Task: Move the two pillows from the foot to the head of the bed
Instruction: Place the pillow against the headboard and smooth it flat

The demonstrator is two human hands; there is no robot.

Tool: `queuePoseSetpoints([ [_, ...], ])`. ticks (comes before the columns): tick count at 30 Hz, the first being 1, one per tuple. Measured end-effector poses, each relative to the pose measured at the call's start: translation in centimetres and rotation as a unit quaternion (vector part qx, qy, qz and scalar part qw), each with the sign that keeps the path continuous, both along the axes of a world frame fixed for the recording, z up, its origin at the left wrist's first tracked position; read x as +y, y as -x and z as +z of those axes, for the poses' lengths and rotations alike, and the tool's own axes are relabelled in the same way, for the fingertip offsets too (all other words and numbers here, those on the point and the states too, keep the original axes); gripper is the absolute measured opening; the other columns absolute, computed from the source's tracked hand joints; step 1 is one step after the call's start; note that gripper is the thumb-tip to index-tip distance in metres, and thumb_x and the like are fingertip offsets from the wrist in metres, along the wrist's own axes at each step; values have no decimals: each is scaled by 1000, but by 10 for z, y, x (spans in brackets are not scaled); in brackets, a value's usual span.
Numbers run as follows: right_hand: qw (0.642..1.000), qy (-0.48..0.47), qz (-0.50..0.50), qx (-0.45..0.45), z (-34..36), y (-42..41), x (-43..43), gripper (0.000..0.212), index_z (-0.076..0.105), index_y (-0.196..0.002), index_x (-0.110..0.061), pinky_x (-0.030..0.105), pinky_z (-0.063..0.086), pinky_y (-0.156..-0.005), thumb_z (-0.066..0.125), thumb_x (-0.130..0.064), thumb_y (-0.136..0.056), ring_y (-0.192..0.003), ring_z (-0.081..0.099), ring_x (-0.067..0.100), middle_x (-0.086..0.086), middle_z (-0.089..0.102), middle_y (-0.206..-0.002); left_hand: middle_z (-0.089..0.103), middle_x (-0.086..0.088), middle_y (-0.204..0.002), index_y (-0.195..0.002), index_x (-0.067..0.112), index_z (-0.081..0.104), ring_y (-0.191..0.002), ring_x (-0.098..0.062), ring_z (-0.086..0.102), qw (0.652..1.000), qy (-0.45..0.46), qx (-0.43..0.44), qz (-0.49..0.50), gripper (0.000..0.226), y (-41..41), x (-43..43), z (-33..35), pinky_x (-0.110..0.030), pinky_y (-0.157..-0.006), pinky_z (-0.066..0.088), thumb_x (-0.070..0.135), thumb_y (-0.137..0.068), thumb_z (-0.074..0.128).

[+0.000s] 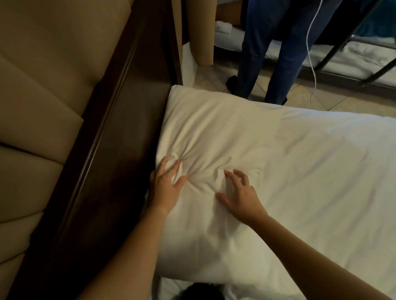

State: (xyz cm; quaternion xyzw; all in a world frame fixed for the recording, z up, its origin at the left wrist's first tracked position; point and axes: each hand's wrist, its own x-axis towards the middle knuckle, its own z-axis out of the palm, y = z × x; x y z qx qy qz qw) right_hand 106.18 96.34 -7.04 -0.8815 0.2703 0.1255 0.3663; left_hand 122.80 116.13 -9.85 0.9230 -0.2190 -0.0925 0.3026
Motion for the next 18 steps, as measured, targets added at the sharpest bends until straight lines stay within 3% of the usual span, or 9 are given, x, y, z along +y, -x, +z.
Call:
queuePoseSetpoints([
  [4, 991, 132, -7, 35, 11, 1, -11, 59, 39, -151, -48, 46, 56, -90, 41, -74, -98, -117, 66, 34, -9, 36, -162, 49, 3, -156, -134, 28, 72, -129, -32, 43, 999, -32, -41, 10, 50, 0, -3, 2, -44, -115, 38, 41, -86, 78],
  [6, 976, 208, -52, 28, 19, -8, -15, 52, 46, -147, -43, 44, 54, -85, 37, -67, -101, -113, 65, 36, -4, 42, -159, 55, -3, -152, -129, 25, 75, -137, -39, 45, 994, -32, -101, 1, 48, -4, -10, 7, -51, -120, 34, 44, -85, 72],
  [9, 966, 245, -82, 10, 19, -34, -25, 60, 34, -159, -36, 52, 44, -107, 34, -62, -104, -141, 44, 42, 6, 27, -172, 43, -7, -163, -145, 26, 64, -154, -34, 31, 990, -26, -136, -35, 57, -19, -30, 19, -49, -129, 18, 44, -91, 68],
  [12, 975, 208, -75, -16, 11, -71, -34, 65, 9, -168, -38, 50, 17, -128, 22, -63, -108, -161, 12, 38, 3, 2, -178, 22, -5, -174, -163, 29, 37, -162, -29, 13, 987, -39, -135, -81, 67, -30, -63, 21, -45, -131, 12, 49, -101, 54],
  [15, 981, 185, -38, -43, -7, -99, -36, 66, -6, -167, -41, 44, 0, -131, 13, -65, -109, -163, -8, 29, 0, -12, -177, 16, -4, -176, -166, 36, 26, -163, -27, 6, 982, -74, -127, -122, 61, -29, -83, -2, -49, -131, 11, 53, -108, 38],
  [18, 985, 169, -16, -14, -34, -96, -42, 67, -13, -165, -41, 46, -4, -132, 5, -67, -107, -162, -15, 20, -5, -17, -176, 17, -2, -176, -166, 41, 20, -162, -28, 11, 976, -118, -142, -117, 60, -25, -71, -33, -47, -130, 14, 57, -109, 29],
])
